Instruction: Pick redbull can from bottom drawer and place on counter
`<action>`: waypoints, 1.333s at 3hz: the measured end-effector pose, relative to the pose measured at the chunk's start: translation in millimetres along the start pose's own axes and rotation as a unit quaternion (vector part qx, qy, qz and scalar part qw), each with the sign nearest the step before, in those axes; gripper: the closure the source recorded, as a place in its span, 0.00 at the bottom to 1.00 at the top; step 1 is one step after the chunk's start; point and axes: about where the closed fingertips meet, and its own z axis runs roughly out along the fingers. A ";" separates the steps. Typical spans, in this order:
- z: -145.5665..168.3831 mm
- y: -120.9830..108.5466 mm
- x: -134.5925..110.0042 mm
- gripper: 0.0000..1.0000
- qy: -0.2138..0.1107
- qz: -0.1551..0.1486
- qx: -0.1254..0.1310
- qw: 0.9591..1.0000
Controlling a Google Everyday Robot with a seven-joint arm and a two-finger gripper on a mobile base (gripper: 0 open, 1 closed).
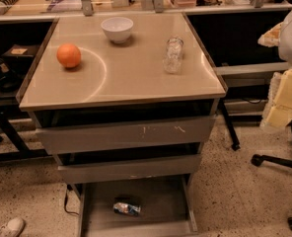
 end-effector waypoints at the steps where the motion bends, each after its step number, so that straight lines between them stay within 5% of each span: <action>1: 0.2 0.4 -0.6 0.00 -0.001 0.000 0.001 1.000; 3: 81.7 55.2 -17.2 0.00 -0.043 0.035 -0.041 0.998; 4: 153.6 105.5 -23.3 0.00 -0.045 0.047 -0.099 0.993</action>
Offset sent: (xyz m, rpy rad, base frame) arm -0.0429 0.0483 -0.1383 0.1547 0.1509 -0.0373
